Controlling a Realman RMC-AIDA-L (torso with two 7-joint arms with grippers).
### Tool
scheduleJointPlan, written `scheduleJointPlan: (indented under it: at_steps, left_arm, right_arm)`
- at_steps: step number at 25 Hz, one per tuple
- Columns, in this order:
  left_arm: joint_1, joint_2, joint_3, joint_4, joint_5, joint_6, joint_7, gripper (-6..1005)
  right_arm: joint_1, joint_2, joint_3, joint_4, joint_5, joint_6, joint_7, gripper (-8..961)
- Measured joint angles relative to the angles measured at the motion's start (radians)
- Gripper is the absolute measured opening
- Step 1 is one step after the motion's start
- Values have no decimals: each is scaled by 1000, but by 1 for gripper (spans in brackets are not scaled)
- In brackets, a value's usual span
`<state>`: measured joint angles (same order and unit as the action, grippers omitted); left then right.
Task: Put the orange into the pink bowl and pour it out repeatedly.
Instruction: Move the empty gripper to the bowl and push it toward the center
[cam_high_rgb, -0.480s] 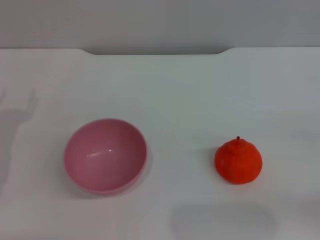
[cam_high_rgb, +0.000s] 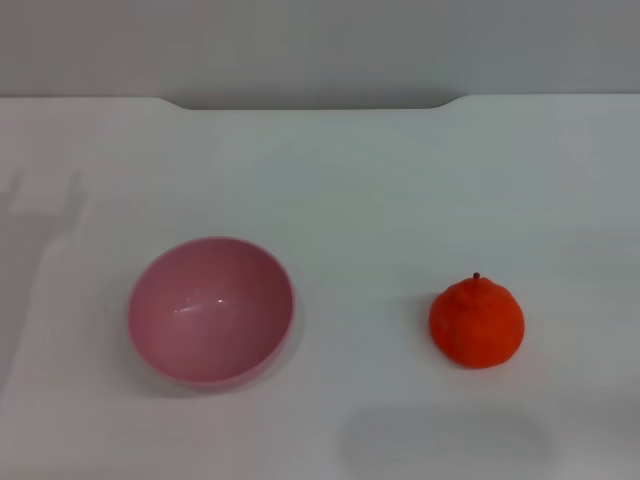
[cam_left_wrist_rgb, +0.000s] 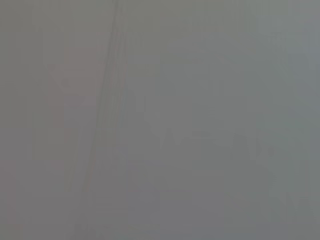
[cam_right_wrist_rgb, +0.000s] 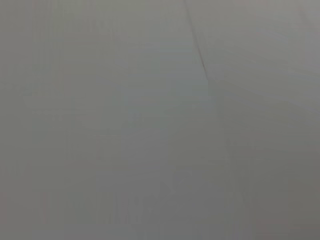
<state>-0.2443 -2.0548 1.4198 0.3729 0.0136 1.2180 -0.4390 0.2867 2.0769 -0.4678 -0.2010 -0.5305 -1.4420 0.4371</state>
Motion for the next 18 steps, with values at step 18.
scheduleJointPlan:
  at_steps: [18]
  left_arm:
    - [-92,283,-166,480,1082,-34,-1372,769]
  right_arm:
    - [-7,-1,-17,9,-13,-6,6,567]
